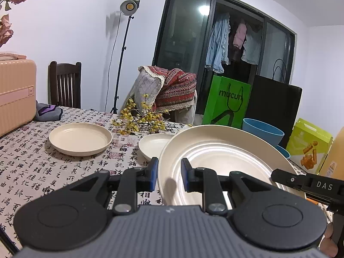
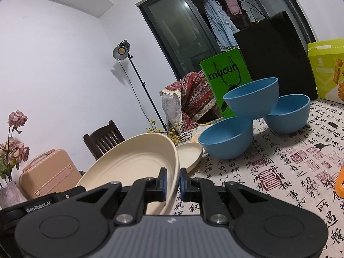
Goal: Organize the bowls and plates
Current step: 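Keep carrying the cream plates with both grippers past the flower sprig, then lower the held cream plates with both grippers onto the tablecloth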
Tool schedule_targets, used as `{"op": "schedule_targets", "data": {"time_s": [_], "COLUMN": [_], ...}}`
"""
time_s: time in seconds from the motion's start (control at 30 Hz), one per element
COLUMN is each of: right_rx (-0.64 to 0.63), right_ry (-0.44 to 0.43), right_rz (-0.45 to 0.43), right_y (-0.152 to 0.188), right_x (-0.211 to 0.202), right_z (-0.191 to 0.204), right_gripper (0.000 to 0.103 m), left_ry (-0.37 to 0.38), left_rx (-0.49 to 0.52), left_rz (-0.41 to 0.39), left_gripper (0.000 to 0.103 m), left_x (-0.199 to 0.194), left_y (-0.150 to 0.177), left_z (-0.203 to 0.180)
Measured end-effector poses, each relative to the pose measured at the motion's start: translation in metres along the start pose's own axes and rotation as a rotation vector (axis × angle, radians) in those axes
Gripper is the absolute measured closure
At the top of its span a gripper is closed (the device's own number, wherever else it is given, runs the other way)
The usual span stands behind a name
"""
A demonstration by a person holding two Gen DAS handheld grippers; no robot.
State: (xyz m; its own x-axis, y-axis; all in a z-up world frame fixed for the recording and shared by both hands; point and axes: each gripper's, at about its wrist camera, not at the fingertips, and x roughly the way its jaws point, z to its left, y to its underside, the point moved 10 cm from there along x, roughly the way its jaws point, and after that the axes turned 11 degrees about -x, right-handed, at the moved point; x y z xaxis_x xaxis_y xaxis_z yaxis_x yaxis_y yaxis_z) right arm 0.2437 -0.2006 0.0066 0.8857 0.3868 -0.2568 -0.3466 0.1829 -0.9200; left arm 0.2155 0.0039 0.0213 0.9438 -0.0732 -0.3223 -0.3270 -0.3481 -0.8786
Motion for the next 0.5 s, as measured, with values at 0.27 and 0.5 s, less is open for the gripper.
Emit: {"op": "schedule_targets", "data": {"time_s": [0.27,0.5], "right_rx": [0.009,0.023], "right_ry": [0.012,0.025], "right_rz": [0.009,0.026], "right_y": [0.005,0.013], "right_x": [-0.002,-0.003], "right_z": [-0.008,-0.017], "right_gripper": [0.091,0.091], "left_ry": [0.000,-0.001], "left_rx": [0.010,0.018], "left_rz": [0.020,0.053], "left_gripper": [0.081,0.081], "left_x": [0.005,0.010], "left_y": [0.008,0.019], "left_z": [-0.004,-0.008]}}
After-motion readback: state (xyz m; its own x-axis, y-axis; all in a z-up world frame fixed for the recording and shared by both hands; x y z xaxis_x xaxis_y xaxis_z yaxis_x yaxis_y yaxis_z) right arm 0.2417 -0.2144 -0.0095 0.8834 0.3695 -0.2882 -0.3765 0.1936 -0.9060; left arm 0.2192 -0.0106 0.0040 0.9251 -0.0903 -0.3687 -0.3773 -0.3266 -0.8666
